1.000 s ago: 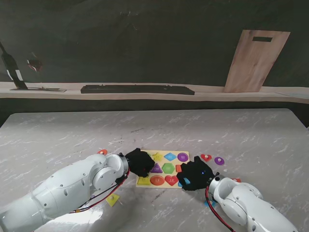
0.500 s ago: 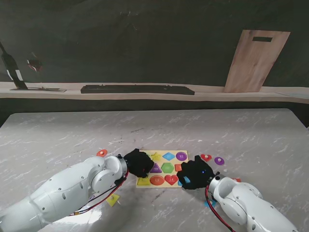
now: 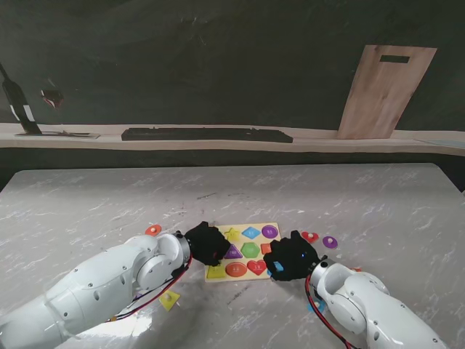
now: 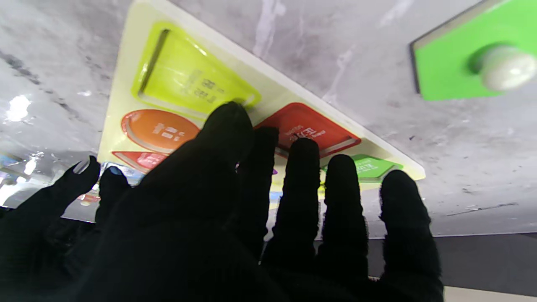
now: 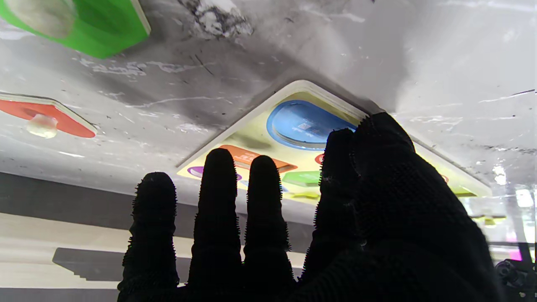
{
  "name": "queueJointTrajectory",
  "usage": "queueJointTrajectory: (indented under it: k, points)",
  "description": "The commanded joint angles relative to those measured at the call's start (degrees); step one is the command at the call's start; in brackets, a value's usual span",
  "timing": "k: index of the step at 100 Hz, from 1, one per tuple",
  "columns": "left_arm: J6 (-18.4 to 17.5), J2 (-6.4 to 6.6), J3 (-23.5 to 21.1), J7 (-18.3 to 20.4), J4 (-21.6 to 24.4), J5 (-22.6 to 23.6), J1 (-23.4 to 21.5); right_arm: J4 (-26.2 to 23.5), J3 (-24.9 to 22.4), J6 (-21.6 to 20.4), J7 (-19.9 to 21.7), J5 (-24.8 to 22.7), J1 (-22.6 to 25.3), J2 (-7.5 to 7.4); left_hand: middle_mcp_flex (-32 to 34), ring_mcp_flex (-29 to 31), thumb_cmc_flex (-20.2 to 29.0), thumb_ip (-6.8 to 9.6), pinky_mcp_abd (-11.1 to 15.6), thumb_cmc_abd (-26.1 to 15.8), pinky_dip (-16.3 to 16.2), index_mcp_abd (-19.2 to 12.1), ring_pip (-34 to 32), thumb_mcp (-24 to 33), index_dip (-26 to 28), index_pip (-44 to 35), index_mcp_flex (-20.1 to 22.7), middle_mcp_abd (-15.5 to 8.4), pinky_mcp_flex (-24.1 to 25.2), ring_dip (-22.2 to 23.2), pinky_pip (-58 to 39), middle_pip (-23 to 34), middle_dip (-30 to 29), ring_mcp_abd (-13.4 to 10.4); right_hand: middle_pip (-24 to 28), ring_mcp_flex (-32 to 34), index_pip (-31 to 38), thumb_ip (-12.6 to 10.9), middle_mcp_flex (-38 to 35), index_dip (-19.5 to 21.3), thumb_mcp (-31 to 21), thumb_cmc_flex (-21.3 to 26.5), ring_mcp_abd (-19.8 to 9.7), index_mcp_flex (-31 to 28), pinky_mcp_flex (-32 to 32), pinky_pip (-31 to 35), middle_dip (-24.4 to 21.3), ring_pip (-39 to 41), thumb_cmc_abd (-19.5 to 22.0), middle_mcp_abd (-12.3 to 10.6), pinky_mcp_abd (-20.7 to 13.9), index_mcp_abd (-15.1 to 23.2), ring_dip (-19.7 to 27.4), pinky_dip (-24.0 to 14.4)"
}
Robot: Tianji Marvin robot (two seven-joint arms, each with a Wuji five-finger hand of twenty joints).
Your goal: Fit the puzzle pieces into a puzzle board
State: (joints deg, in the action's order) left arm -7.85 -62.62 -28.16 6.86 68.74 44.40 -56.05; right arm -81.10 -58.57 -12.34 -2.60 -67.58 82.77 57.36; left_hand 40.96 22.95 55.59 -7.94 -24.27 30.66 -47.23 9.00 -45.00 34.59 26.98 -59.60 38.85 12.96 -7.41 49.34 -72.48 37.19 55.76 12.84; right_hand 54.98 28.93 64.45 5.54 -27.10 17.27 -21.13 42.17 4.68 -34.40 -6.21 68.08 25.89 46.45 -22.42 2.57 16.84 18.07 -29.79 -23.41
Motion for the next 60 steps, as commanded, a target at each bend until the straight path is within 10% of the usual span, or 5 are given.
queueJointTrajectory:
  k: [1,60]
  points:
    - [0.39,0.64,-0.05,0.12,-0.95,0.48,-0.69,0.08,0.42,0.25,-0.16,0.17,-0.26,0.59,-1.75,-1.03,0.66,-1.60,7.06,0.10,0.59,-2.20,2.23,0.36,0.40,0.32,0.06,0.49,0.42,-1.41,0.21,-1.20,-2.07,1.05,0.23,1.06,-0.21,-1.80,-1.02,-0.75,-1.01,1.95,0.18,0.33,0.51,0.44,0.21,-0.66,2.27,0.13,-0.84,1.08,-0.43,0.18]
    - [-1.05,-0.19,-1.54,-2.93,-1.56,-0.28,-1.50,-1.89,-1.67,-1.33,-1.40,-0.01,1.63,0.76,-3.79,-0.72,-2.05,-2.08,6.14,-0.30,2.79,-1.60,3.11,-2.80,0.08,3.20,-0.43,1.10,0.32,-3.00,0.49,0.60,-13.20,1.54,0.16,0.99,-0.47,-2.16,-1.04,-0.92,-1.30,-0.13,0.43,0.54,0.50,0.41,0.18,-1.01,1.04,0.26,-0.84,0.93,-0.60,0.14]
